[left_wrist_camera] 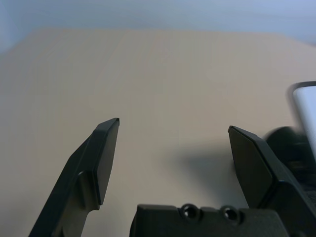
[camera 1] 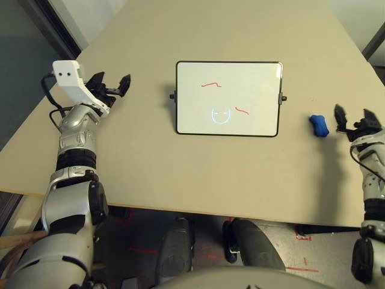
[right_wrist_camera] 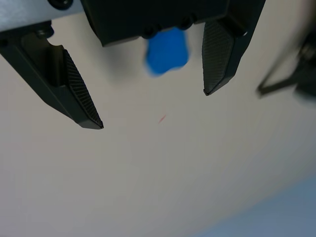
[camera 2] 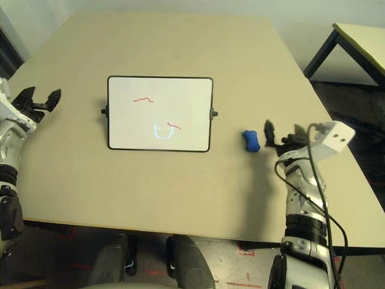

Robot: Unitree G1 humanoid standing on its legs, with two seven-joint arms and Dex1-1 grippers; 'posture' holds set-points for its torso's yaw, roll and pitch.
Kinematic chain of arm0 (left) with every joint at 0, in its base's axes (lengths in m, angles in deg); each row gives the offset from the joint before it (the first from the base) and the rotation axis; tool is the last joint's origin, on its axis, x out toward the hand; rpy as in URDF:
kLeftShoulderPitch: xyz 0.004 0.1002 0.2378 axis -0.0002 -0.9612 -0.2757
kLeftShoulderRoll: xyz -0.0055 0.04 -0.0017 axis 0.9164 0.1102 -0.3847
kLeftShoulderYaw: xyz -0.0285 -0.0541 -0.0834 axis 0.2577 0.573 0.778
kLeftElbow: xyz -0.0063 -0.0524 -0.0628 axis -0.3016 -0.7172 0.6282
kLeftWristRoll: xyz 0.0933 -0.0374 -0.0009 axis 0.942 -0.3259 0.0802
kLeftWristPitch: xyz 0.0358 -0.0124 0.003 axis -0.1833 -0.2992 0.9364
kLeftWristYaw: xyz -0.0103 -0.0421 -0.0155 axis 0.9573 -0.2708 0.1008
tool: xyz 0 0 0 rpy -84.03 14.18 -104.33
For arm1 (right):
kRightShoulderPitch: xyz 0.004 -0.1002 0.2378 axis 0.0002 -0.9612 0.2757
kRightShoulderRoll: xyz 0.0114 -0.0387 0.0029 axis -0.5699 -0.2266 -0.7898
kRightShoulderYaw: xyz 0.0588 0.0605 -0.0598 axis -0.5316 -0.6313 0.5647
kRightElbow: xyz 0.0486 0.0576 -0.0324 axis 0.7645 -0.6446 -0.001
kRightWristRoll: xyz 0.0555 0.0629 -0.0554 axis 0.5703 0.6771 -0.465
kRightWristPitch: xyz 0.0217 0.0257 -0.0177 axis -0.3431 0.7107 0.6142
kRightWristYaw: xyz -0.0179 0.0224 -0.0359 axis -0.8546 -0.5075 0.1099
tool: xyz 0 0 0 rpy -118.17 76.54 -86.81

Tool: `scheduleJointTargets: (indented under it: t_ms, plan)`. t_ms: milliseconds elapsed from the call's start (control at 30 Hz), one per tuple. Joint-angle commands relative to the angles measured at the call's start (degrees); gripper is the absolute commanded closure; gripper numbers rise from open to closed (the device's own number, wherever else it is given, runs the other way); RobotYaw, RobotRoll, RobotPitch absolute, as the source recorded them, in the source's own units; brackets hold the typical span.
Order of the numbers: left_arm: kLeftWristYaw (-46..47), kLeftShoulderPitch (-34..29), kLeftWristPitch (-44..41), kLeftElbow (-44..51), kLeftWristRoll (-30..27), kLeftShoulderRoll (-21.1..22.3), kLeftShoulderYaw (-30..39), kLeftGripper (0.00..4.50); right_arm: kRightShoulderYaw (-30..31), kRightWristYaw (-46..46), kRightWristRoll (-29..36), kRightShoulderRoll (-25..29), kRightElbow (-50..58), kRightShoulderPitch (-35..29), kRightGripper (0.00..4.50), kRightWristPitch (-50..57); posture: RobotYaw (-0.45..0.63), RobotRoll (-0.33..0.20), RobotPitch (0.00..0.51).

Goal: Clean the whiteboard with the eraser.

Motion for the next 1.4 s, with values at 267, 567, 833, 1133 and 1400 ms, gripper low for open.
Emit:
scheduleJointTargets:
  t_ms: [267, 567, 833, 1133, 1400]
  plan:
    - [-2.98, -4.07, -11.07, 18.53, -1.88, -5.30, -6.02, 0.00, 1.35, 0.17, -3.56, -1.94, -1.95, -1.59, 0.02, -1.85, -0.10, 0.000, 0.108]
    - [-1.91, -4.35, -15.65, 24.72, -2.42, -9.20, -7.75, 0.00, 1.57, -0.53, -3.71, -3.29, -2.94, -2.34, 0.02, -1.88, -0.09, 0.000, 0.106]
    - [-2.07, -3.84, -15.65, 24.10, -2.67, -9.01, -7.55, 0.00, 1.75, -0.63, -3.83, -3.77, -2.38, -2.98, 0.02, -1.73, -0.09, 0.000, 0.106]
    - [-1.78, -3.78, -15.50, 23.81, -2.89, -9.11, -7.51, 0.00, 1.30, 0.06, -2.97, -4.52, 3.71, -7.47, 0.02, 0.66, -0.10, 0.000, 0.112]
    - [-1.70, -3.60, -15.31, 23.22, -2.74, -10.13, -8.05, 0.00, 1.12, 0.72, -3.09, -3.01, 9.18, -8.58, 0.02, 5.38, -0.12, 0.000, 0.118]
